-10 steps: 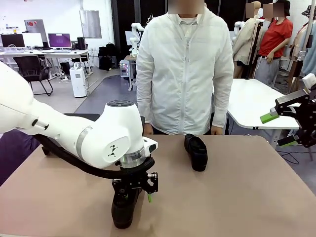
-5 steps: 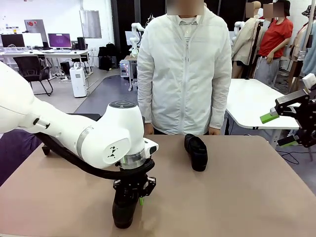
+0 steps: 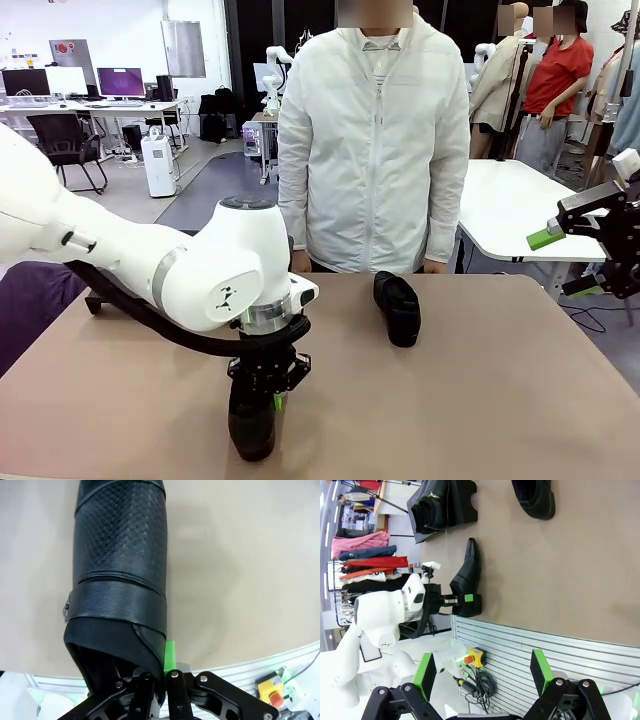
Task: Organize the shoes by placing them on the stand.
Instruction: Place the Shoe from the middle of the table onto the Shoes Stand.
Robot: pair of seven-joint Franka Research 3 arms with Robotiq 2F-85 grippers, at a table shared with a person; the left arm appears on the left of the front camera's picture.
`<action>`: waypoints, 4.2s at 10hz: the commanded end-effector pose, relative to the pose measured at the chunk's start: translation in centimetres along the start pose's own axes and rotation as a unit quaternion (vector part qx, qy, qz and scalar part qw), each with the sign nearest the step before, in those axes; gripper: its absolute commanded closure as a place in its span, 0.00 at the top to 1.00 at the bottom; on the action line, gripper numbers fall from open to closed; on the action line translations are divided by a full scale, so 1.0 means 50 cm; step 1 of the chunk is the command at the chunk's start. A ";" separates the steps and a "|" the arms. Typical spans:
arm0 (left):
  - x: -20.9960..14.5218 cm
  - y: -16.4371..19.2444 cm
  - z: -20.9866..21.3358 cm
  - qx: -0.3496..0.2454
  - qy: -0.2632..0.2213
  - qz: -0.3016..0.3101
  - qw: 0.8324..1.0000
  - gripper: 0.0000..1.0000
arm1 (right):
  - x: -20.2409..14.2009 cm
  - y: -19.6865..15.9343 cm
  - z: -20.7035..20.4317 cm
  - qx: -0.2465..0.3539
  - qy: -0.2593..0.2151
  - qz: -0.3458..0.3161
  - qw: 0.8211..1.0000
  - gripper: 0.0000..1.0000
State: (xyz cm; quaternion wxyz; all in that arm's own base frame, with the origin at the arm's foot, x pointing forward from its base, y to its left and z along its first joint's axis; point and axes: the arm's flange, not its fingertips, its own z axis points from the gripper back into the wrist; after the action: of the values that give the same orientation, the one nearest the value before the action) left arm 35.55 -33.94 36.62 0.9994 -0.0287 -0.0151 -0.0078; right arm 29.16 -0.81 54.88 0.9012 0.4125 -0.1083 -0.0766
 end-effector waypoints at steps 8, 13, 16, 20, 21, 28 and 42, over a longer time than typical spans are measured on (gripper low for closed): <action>-0.228 0.557 0.271 0.080 -0.083 0.124 0.986 0.00 | 0.005 -0.001 0.003 0.010 0.001 0.012 1.000 1.00; -0.179 0.505 0.340 0.073 -0.079 0.089 0.990 0.00 | 0.005 -0.001 0.003 0.010 0.001 0.012 1.000 1.00; -0.184 0.498 0.333 0.080 -0.070 0.085 0.991 0.00 | 0.005 -0.001 0.003 0.010 0.001 0.012 1.000 1.00; 0.083 0.598 0.354 0.065 -0.119 0.029 0.990 0.00 | 0.005 -0.001 0.003 0.010 0.001 0.012 1.000 1.00; 0.176 0.629 0.349 0.095 -0.145 0.039 0.984 0.00 | 0.005 -0.001 0.003 0.010 0.001 0.012 1.000 1.00; 0.511 0.667 0.237 0.069 -0.293 0.032 0.953 0.00 | 0.005 -0.001 0.003 0.010 0.001 0.012 1.000 1.00; 0.534 0.655 0.164 0.119 -0.205 0.029 0.971 0.43 | 0.005 -0.001 0.003 0.010 0.001 0.012 1.000 1.00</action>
State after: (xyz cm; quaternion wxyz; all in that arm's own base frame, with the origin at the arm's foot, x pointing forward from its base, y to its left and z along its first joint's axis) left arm 62.75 -0.96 43.77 0.9749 0.0750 -0.2089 0.0178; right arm 29.19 -0.83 54.90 0.9015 0.4119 -0.1081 -0.0766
